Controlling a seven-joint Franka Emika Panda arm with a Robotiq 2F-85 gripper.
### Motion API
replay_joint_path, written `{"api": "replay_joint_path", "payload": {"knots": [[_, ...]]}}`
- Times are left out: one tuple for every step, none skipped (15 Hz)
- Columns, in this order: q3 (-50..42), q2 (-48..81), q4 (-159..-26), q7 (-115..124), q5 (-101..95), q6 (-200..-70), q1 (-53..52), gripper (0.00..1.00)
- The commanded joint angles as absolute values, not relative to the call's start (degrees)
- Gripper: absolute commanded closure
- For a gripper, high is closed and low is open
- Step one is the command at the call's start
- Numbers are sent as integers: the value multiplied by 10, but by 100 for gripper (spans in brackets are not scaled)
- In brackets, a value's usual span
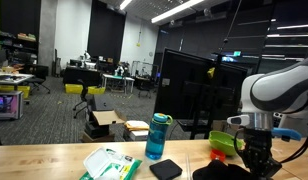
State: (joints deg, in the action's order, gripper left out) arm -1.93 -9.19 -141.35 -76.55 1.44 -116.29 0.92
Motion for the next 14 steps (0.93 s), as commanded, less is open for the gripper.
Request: {"api": "replay_joint_path", "payload": {"knots": [[-14,-137,-1439,-750,14,-1170,-8,98],[-13,-143,-1441,-747,14,-1171,-12,98],[-13,-147,-1442,-746,14,-1170,-16,98],[-12,-150,-1443,-744,13,-1169,-19,98],[-12,-152,-1445,-744,13,-1170,-22,98],[-11,-155,-1446,-743,14,-1168,-26,98],[-9,-158,-1448,-743,16,-1168,-30,98],[-8,-161,-1451,-742,16,-1169,-34,98],[-6,-162,-1454,-742,16,-1170,-38,98],[-4,-162,-1457,-742,15,-1173,-41,98],[-2,-160,-1459,-742,14,-1175,-45,98],[2,-158,-1462,-738,12,-1180,-48,98],[6,-154,-1466,-729,8,-1191,-51,98],[13,-150,-1471,-709,0,-1208,-53,98]]}}
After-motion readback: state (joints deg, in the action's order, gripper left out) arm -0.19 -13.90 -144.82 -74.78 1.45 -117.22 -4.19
